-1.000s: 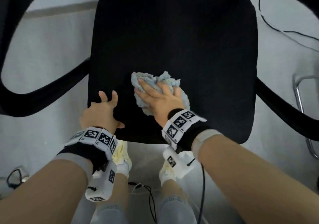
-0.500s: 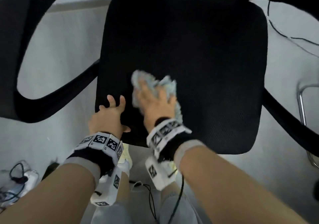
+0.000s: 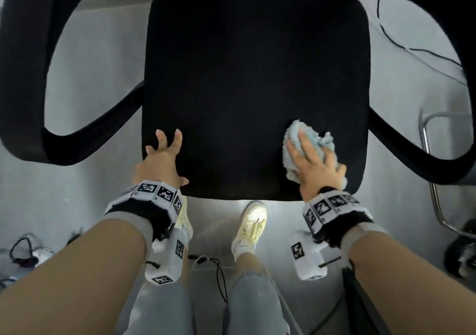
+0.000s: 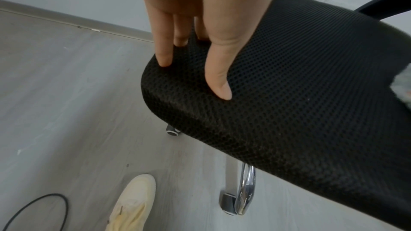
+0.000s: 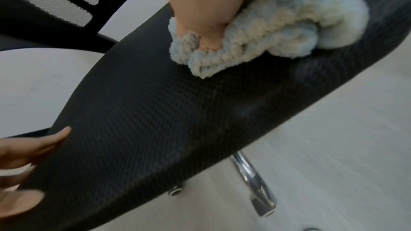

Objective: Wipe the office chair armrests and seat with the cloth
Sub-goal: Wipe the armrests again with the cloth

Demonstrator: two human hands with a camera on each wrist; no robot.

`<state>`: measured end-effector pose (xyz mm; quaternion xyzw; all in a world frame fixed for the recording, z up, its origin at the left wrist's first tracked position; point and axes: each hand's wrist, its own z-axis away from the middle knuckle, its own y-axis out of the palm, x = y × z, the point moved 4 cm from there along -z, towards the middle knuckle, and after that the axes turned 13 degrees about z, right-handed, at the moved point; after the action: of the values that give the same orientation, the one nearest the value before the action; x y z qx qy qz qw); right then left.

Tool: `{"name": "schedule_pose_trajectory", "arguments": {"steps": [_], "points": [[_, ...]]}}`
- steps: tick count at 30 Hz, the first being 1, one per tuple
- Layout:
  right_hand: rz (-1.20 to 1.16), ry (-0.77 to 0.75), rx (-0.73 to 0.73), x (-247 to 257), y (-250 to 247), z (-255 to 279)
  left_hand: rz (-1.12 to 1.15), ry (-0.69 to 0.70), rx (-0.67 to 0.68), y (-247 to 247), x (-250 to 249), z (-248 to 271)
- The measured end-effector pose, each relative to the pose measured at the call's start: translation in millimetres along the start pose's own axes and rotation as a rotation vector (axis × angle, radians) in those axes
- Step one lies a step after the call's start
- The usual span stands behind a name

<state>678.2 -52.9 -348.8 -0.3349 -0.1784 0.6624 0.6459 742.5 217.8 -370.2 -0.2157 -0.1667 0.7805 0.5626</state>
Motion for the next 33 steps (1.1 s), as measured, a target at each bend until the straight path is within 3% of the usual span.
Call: {"name": "schedule_pose_trajectory", "arguments": {"steps": [3,6,9,11,18,20,23,25,29,33], "points": [[-0.138,0.030,0.069,-4,-13,-5,0.083,-0.019,0.028,-2,1,13],[-0.596,0.042,-0.032,7,-33,-11,0.264,0.011,-0.038,-9,-5,37],[-1.062,-0.105,-0.149,38,-67,1,0.531,0.148,-0.117,-23,-13,64],[-1.147,-0.203,-0.189,61,-94,10,0.684,0.235,-0.123,-39,-16,83],[-0.976,-0.445,-0.298,139,-162,28,1.060,0.579,-0.253,-138,10,141],[-0.930,-0.449,-0.333,155,-176,31,1.208,0.584,-0.367,-164,30,144],[-0.878,-0.441,-0.354,172,-198,32,1.371,0.487,-0.554,-187,68,132],[-0.810,-0.434,-0.393,181,-219,34,1.414,0.402,-0.594,-187,88,117],[-0.553,-0.438,-0.482,205,-259,35,1.426,0.229,-0.377,-165,99,82],[-0.346,-0.334,-0.568,227,-295,7,1.473,0.190,-0.146,-155,94,64]]}}
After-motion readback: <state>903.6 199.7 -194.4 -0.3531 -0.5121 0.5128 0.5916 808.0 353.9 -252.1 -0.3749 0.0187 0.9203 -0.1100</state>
